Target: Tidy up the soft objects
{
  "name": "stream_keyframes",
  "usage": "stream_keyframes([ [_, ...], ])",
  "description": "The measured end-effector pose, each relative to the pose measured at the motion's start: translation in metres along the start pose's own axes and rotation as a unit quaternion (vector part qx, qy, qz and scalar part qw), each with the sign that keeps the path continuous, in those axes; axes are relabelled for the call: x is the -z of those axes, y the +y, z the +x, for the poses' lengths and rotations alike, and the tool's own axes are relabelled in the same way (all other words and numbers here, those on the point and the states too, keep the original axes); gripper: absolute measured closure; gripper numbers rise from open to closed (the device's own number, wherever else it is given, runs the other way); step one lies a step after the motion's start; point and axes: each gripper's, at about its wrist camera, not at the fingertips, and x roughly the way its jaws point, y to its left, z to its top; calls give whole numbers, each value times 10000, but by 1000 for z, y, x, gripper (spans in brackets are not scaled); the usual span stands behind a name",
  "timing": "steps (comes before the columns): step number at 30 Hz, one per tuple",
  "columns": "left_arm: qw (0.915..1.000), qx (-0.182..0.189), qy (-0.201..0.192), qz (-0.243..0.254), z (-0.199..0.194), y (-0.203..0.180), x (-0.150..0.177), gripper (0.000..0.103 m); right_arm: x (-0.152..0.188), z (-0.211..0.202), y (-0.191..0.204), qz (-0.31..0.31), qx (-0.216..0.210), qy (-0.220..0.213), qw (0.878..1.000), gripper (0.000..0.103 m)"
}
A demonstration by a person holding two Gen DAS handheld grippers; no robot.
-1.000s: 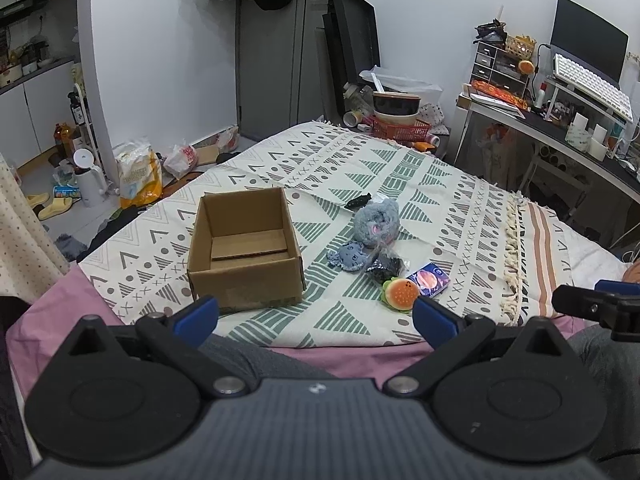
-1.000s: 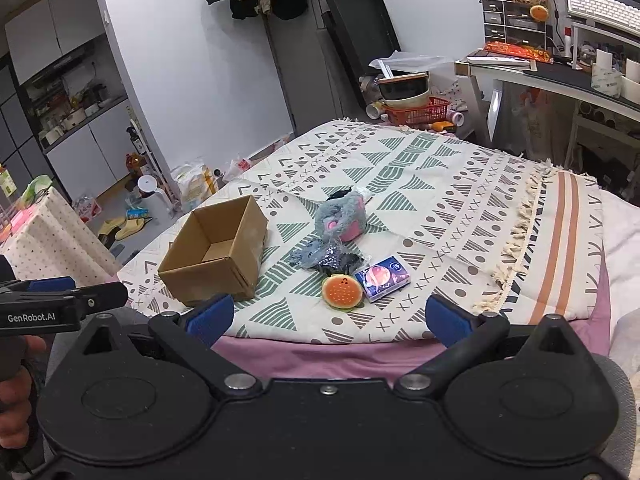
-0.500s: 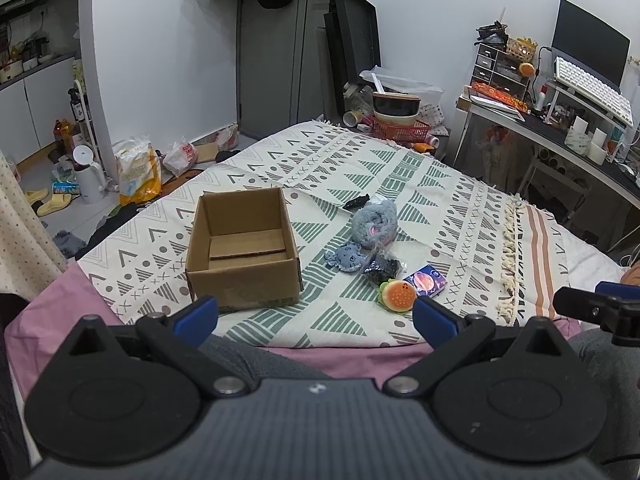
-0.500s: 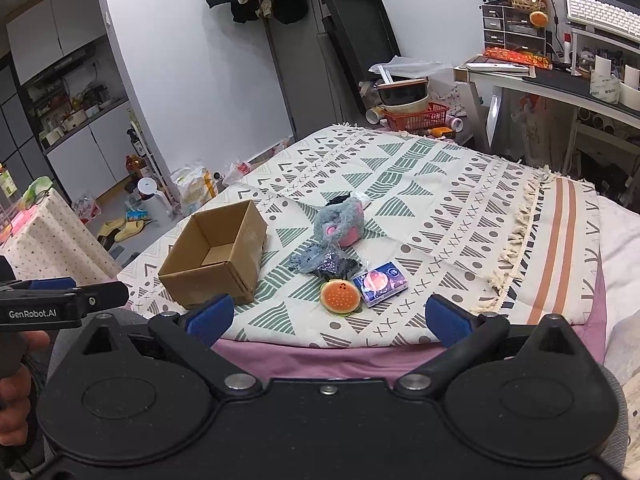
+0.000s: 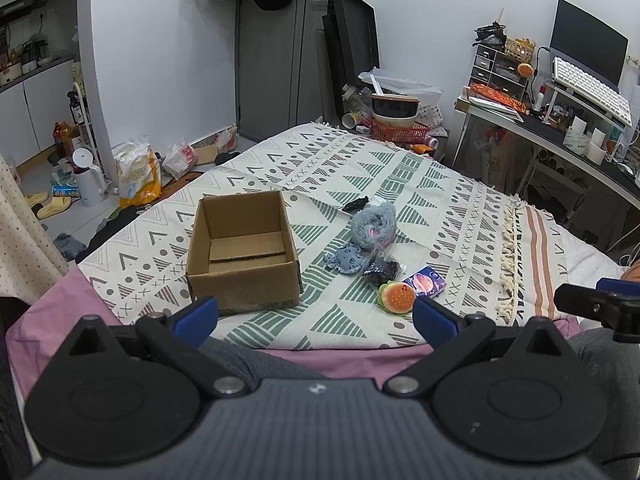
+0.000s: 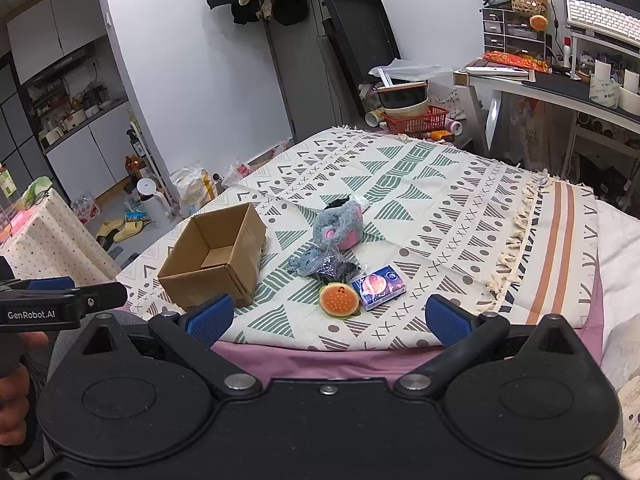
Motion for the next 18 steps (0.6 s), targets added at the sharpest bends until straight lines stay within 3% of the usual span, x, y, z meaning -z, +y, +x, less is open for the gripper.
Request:
stream_keyframes([
  [18, 10000, 0, 2, -12, -1, 0, -1, 0, 2, 2, 2, -22, -10, -2, 10000, 0],
])
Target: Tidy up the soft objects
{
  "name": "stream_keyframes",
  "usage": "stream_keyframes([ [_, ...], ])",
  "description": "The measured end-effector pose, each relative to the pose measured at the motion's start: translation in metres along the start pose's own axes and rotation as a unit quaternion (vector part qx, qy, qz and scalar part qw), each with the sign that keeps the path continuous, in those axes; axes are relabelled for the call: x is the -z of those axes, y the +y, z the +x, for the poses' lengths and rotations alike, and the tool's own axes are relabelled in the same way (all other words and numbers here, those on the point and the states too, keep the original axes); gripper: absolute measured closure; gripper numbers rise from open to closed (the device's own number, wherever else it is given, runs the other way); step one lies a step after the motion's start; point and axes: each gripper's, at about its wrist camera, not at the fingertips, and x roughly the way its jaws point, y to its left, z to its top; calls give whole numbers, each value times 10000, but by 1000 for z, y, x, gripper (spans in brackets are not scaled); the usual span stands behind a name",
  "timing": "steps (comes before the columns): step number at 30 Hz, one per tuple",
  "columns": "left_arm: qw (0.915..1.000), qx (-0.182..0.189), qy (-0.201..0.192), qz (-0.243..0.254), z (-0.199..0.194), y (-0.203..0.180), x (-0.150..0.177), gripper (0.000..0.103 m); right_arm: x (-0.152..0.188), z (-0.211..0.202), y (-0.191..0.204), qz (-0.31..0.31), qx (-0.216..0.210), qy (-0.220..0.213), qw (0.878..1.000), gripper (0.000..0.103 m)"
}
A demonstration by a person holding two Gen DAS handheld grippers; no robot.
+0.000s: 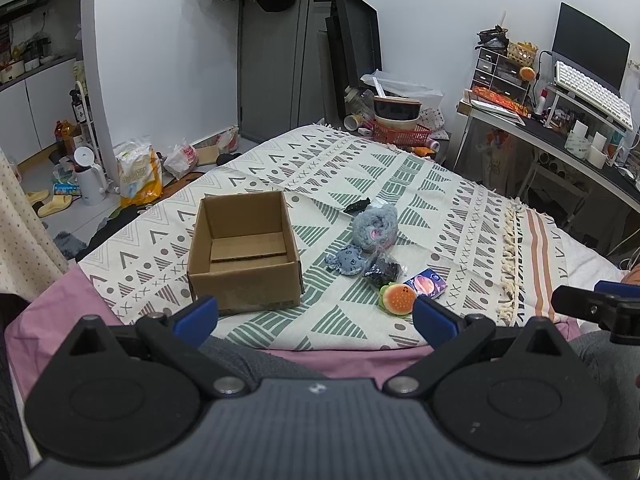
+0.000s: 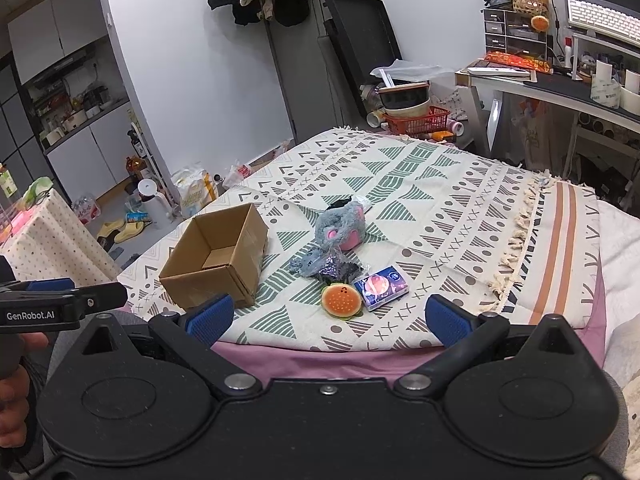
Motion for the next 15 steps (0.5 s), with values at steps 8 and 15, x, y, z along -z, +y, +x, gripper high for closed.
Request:
stream_keyframes([
  [8, 10000, 16, 37, -34, 5, -3, -5, 0, -1, 8, -6, 21, -12, 20, 10000, 0],
  [15, 9997, 42, 156, -186, 33, -8, -3, 0, 0, 18, -23, 120, -48, 80, 9999, 0],
])
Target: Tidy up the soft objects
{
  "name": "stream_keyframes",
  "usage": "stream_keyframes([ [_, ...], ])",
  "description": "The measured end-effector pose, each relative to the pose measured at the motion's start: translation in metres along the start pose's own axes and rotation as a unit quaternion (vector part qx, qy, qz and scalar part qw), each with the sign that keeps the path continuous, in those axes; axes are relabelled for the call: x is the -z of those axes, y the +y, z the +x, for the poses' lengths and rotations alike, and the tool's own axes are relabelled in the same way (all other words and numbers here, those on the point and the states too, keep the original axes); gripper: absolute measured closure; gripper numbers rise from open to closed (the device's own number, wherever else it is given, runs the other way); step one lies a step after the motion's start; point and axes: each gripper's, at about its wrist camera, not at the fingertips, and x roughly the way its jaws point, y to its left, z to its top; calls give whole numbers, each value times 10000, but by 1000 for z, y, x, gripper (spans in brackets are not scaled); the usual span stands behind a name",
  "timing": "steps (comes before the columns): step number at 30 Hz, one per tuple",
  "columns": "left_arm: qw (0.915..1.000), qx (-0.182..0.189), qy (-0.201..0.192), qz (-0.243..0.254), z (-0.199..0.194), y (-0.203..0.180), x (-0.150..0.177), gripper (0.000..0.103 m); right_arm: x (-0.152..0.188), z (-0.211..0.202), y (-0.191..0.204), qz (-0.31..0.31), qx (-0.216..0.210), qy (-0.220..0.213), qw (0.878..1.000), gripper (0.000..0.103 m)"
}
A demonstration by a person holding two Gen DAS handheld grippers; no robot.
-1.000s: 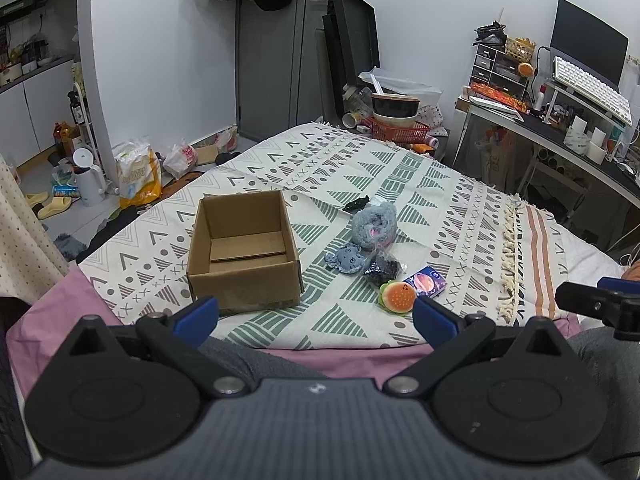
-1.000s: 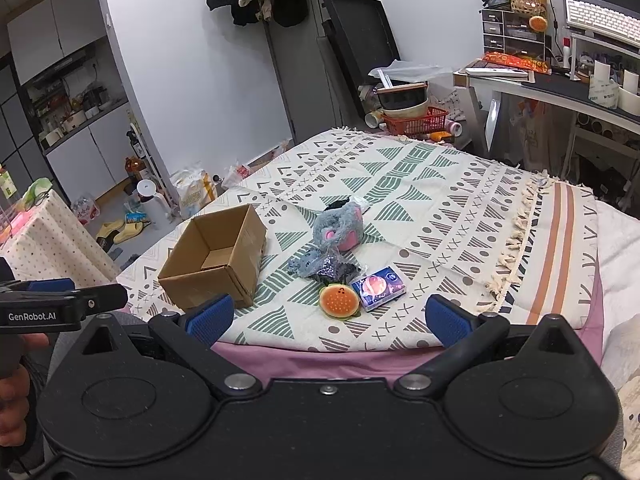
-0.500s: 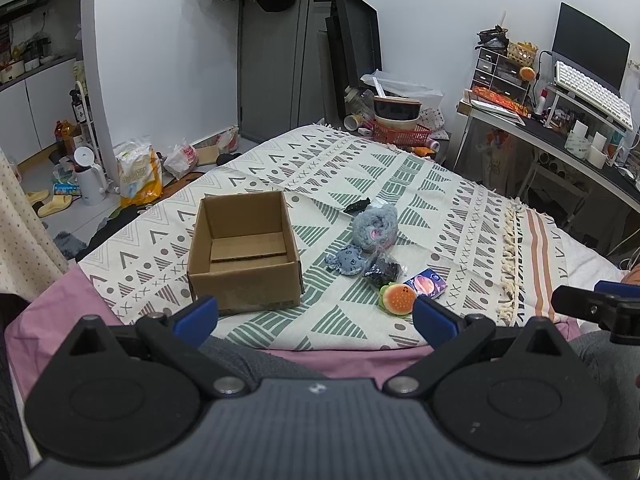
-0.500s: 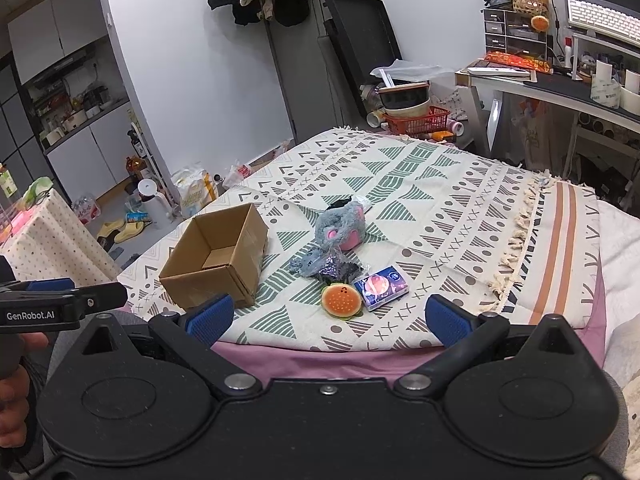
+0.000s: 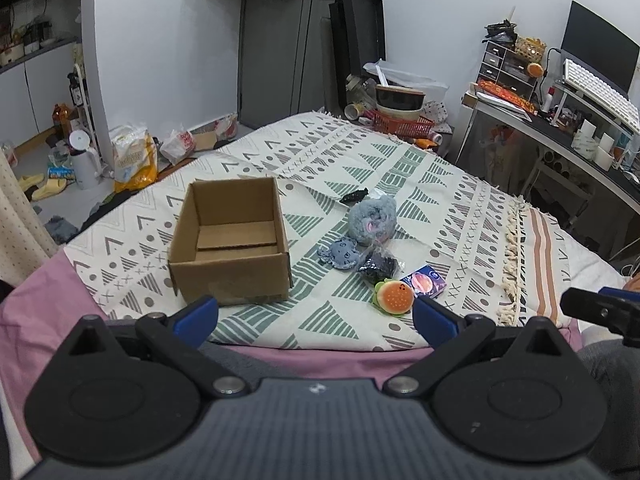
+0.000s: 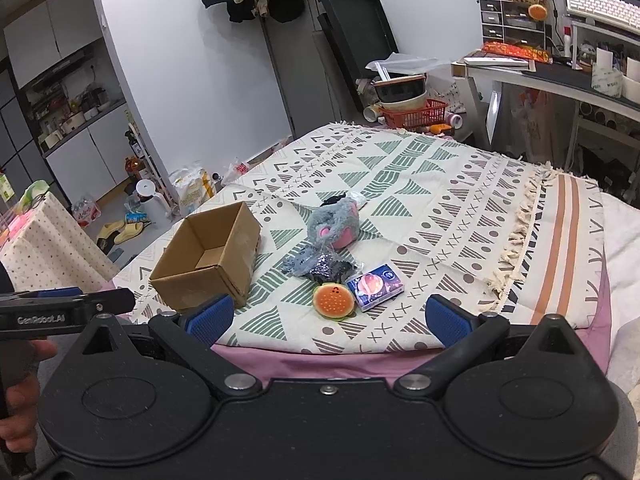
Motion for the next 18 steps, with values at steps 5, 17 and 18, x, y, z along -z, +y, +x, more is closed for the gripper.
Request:
stream_keyframes([
  [5, 10000, 63, 71, -24, 22, -10, 1, 1, -1, 11, -15, 38, 78, -21, 10000, 0],
  [17, 9996, 201, 176, 79, 73, -35, 0, 1, -4, 53, -58, 802, -13, 168, 9966, 0],
  [18, 9996, 213, 173, 71, 76, -36, 0, 1, -4, 57, -60, 856, -13, 187, 9962, 0],
])
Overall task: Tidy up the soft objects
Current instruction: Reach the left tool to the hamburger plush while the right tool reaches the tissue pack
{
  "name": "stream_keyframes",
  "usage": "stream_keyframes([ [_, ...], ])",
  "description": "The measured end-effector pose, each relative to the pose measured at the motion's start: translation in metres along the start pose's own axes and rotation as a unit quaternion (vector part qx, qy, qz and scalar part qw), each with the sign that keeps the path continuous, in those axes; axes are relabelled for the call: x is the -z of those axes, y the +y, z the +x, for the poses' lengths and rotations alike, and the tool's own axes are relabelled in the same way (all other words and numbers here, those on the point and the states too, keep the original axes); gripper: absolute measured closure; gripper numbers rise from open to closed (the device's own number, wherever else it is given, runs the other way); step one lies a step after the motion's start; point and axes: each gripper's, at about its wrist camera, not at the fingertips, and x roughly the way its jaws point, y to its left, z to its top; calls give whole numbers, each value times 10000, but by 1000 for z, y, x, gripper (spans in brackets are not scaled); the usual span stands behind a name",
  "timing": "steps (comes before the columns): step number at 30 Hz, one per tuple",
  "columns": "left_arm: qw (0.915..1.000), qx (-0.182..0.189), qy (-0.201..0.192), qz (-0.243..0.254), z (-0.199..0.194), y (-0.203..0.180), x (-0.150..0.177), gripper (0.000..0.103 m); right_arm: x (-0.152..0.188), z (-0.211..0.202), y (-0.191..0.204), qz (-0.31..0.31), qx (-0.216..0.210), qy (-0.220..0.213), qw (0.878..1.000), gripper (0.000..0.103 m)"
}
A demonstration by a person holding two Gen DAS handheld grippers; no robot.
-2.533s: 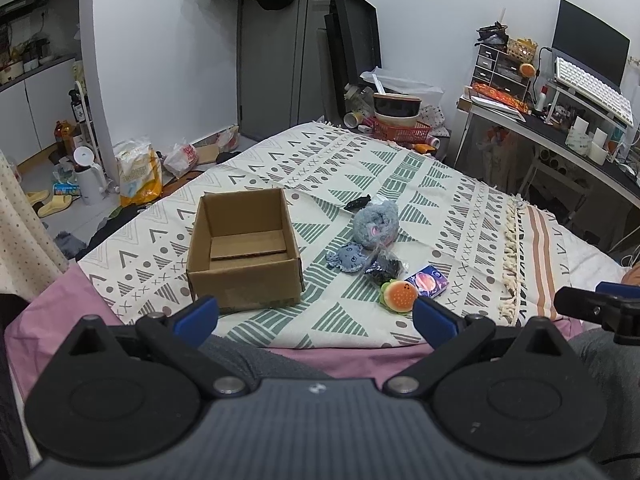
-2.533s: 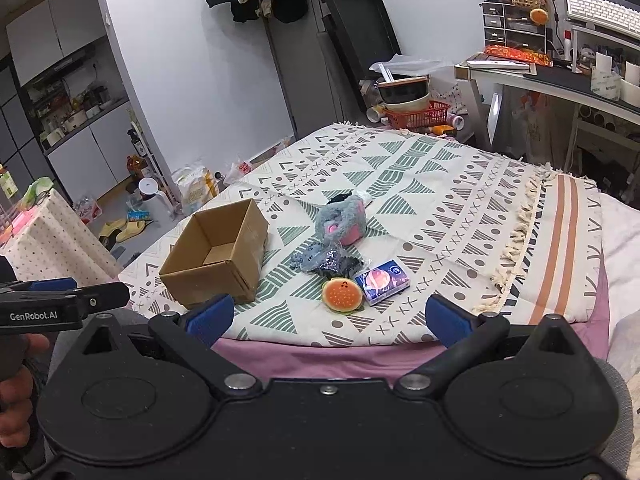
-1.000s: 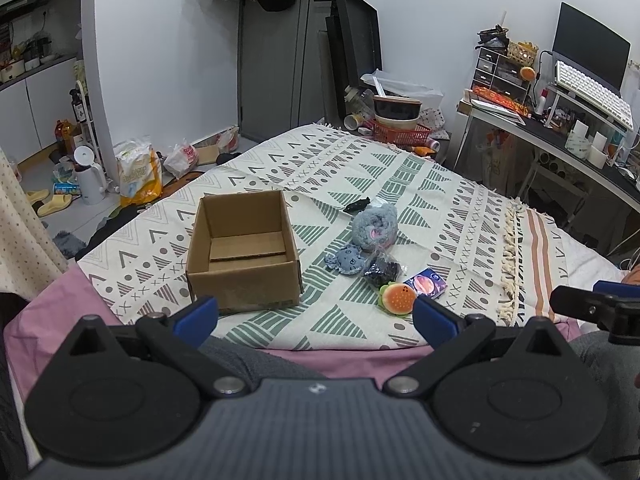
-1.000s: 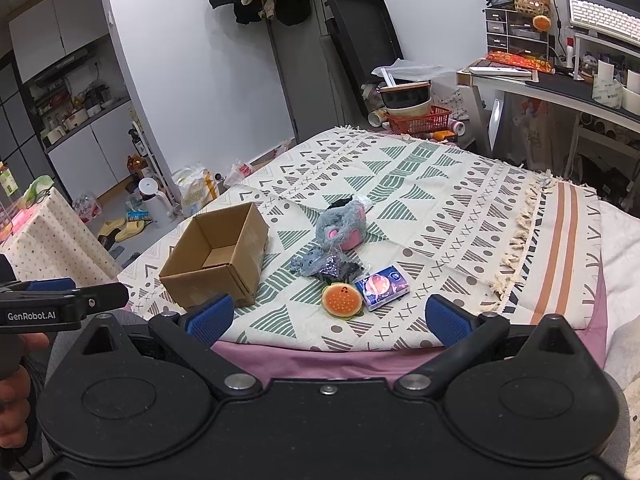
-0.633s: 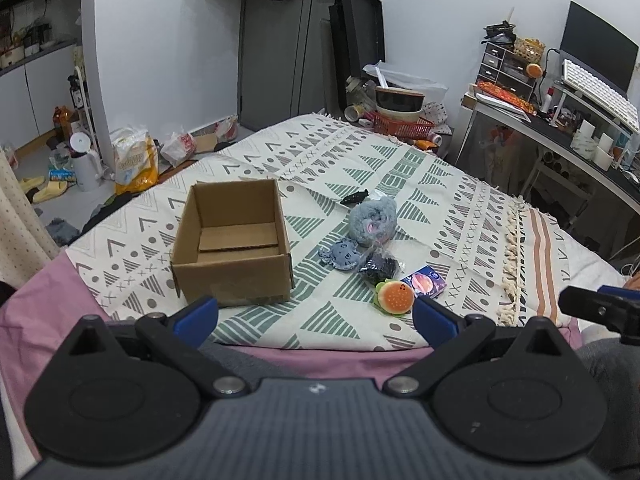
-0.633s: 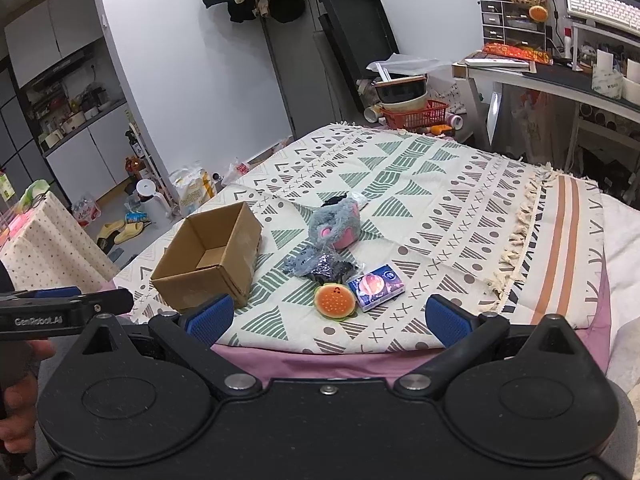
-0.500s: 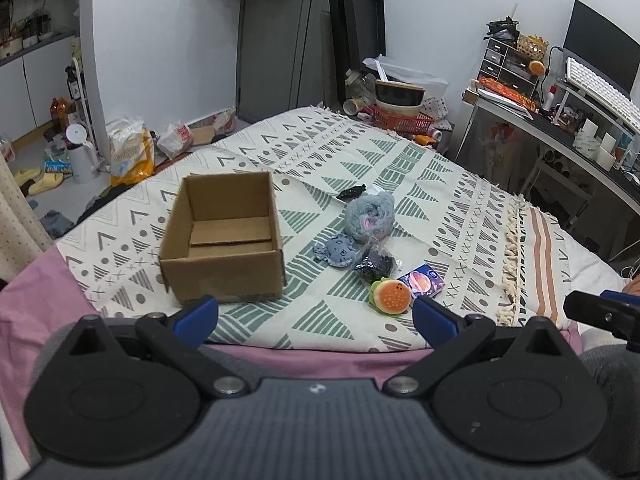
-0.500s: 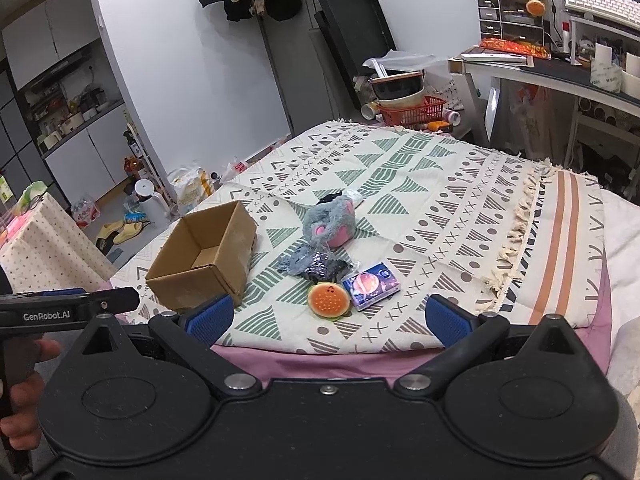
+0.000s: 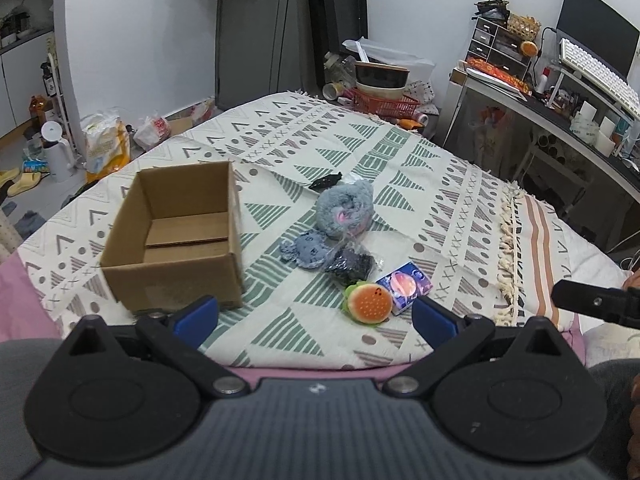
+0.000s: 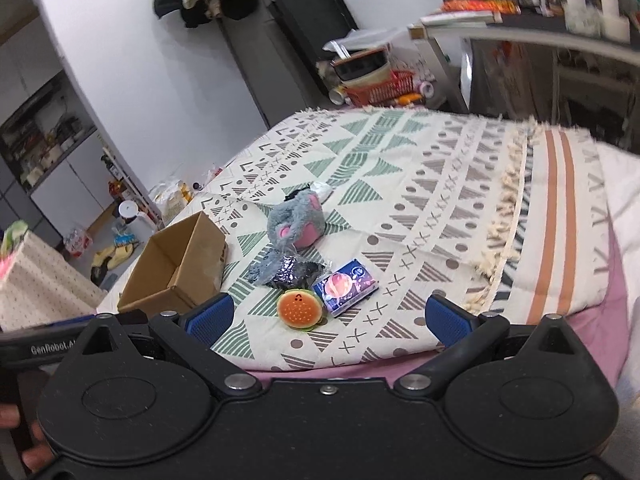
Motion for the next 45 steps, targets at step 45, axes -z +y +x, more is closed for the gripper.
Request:
stream_keyframes([
  [45, 9903, -80, 1249, -600, 183, -29, 3, 10, -9, 194, -70, 2442, -331, 1463, 9580, 17],
])
